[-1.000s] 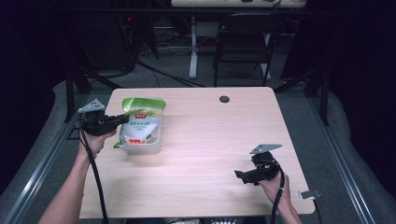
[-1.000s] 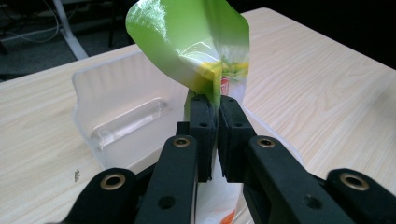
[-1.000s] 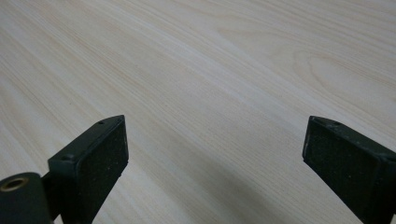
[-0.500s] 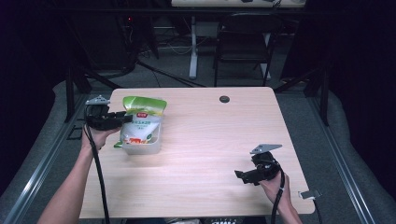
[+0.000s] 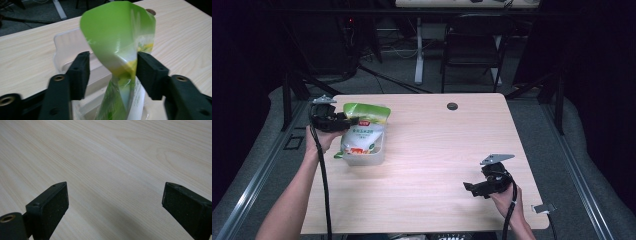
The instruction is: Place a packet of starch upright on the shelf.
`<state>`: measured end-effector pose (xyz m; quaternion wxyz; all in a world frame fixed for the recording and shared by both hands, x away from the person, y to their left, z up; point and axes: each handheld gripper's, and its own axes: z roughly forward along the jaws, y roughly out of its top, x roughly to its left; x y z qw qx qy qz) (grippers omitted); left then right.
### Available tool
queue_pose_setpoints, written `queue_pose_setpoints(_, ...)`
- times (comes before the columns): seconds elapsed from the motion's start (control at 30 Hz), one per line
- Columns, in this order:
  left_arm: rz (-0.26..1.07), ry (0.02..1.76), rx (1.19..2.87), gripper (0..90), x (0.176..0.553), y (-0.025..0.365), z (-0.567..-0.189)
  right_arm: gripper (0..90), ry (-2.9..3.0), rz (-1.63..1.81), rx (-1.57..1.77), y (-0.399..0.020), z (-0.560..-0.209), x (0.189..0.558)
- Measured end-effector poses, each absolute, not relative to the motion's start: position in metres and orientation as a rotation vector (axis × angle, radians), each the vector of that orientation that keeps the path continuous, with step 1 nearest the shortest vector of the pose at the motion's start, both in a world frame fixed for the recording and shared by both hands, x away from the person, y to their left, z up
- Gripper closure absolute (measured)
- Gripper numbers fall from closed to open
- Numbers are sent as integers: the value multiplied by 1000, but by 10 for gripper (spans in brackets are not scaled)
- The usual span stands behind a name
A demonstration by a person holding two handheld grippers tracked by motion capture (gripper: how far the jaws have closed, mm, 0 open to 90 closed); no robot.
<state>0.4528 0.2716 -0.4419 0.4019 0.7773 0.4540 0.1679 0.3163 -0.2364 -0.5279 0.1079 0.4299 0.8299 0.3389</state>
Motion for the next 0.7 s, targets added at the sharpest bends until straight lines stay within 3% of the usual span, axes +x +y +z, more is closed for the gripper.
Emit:
queue_pose_setpoints(0.13, 513, 1165, 1992, 675, 451, 262, -441, 66, 2448, 986, 1265, -236, -528, 316)
queue_pose_setpoints(0.17, 512, 1149, 2005, 675, 450, 260, -441, 66, 2448, 986, 1265, -236, -528, 316)
queue_pose_setpoints(0.27, 552, 1100, 2044, 794, 446, 255, -441, 66, 2449, 990, 1267, -235, -528, 316)
queue_pose_setpoints(0.7, 543, 951, 2048, 842, 437, 264, -437, 66, 2450, 988, 1272, -236, -529, 316)
